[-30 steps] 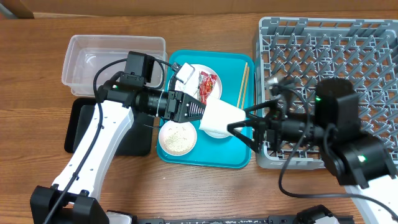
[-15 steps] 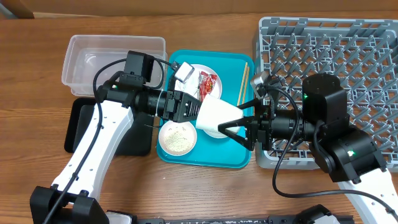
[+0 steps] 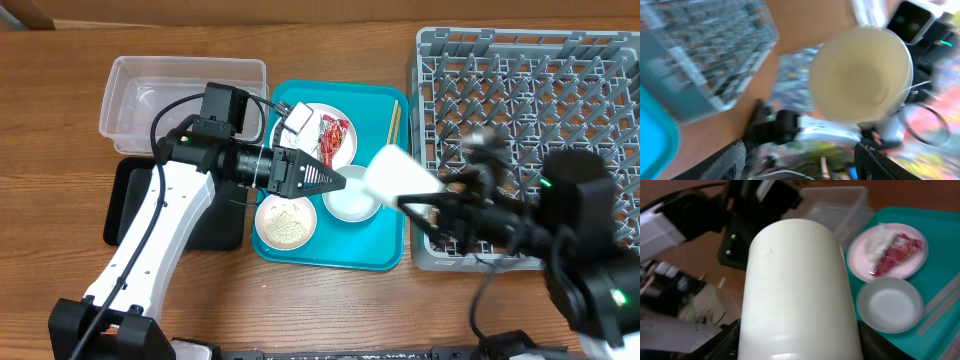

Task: Sort waste into correct bins and load items into the dishwasher

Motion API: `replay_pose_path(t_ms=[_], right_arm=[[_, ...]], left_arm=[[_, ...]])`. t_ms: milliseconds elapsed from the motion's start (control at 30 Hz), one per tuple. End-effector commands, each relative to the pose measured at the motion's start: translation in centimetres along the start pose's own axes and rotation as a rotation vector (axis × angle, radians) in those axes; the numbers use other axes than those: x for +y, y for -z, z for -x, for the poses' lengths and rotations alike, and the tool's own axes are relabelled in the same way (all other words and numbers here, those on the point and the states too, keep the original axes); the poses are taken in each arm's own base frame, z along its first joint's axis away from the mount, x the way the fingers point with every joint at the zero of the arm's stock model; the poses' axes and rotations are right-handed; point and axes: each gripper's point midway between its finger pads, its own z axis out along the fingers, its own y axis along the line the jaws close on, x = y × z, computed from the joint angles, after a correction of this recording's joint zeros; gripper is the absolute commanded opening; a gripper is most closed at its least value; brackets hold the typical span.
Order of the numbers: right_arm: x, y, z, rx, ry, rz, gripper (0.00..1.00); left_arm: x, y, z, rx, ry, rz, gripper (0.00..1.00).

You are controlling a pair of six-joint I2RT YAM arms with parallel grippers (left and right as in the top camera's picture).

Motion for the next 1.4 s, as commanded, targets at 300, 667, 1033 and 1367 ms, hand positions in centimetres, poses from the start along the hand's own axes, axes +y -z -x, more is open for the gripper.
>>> replay_pose_path(t_ms=[300,667,1033,1367], right_arm=[[-12.1,3.7,-6.4,0.182,-0.426,-0.666,0.59],[-20.6,-1.7,-8.8,0.401,-0.654,-0.870,0.63],[-18.8,-1.1,-5.2,0.298,-0.613,-0.810,0.98],[-9.7,2.4,1.1,-0.021,-0.391,-0.507,0.98]], left_arm=[[5.0,0.7,-0.2,-0.010,0.077,0.309,0.68],[6.2,-0.7,-2.4,0.072,0.100,0.436,0.61],[9.8,1.4,-3.7,0.039,0.134,0.902,0.58],[14.0,-0.4,-3.7,0.051,0.005,1.284,0.55]])
